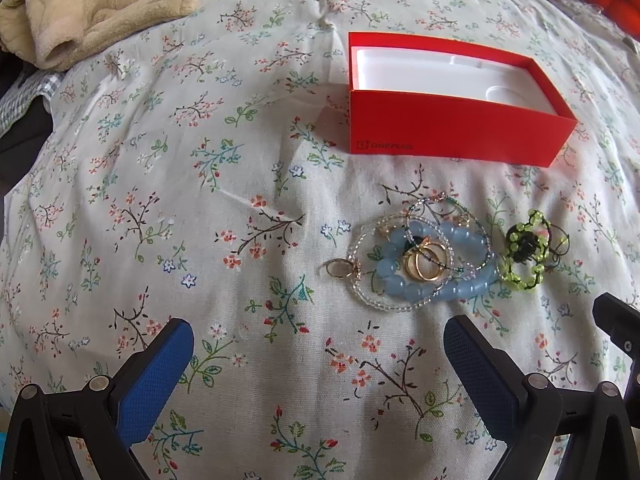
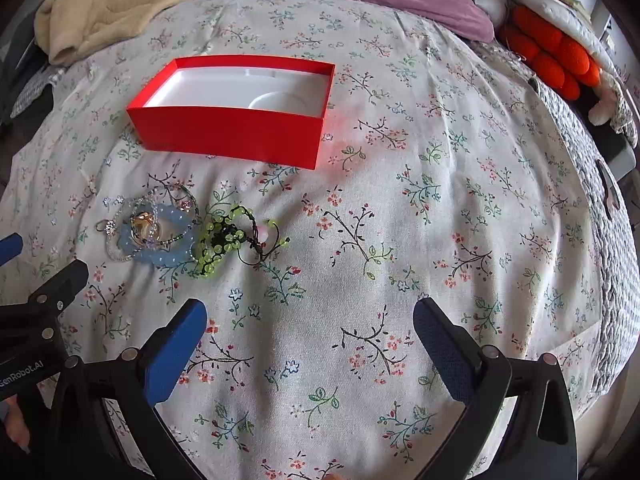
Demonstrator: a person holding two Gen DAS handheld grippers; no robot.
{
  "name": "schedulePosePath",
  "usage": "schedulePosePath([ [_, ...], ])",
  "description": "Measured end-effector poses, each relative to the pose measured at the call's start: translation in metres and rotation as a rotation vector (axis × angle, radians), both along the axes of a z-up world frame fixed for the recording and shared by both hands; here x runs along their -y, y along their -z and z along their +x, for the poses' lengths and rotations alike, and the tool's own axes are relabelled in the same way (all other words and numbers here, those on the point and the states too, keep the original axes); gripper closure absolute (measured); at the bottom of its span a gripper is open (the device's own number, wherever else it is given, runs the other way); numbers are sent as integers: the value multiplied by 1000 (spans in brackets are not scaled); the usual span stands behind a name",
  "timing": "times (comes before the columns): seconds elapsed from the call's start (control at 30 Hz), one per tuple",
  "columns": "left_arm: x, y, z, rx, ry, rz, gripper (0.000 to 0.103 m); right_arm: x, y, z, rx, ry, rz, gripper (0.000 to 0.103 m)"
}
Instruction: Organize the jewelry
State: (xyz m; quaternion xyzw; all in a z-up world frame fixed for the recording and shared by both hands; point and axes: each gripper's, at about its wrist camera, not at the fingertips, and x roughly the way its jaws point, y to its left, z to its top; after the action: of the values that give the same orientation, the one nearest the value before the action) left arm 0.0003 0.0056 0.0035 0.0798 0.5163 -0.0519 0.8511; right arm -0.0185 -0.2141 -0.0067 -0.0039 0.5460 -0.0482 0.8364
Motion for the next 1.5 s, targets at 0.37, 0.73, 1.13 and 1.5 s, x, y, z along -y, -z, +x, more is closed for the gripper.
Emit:
schedulePosePath([
  [0.37, -1, -9, 2, 35, 23, 7, 0, 7, -13, 0, 27, 22, 69, 0],
  [0.73, -13, -30, 38, -63, 41, -163, 1, 19, -44, 29, 2, -40, 232, 0],
  [1.13, -16, 1, 68, -190, 219, -352, 27, 14, -13, 68, -63, -123, 440, 13],
  [1.5, -2, 36, 42, -116, 604, -137, 24, -34, 3, 89, -27, -473, 412, 13],
])
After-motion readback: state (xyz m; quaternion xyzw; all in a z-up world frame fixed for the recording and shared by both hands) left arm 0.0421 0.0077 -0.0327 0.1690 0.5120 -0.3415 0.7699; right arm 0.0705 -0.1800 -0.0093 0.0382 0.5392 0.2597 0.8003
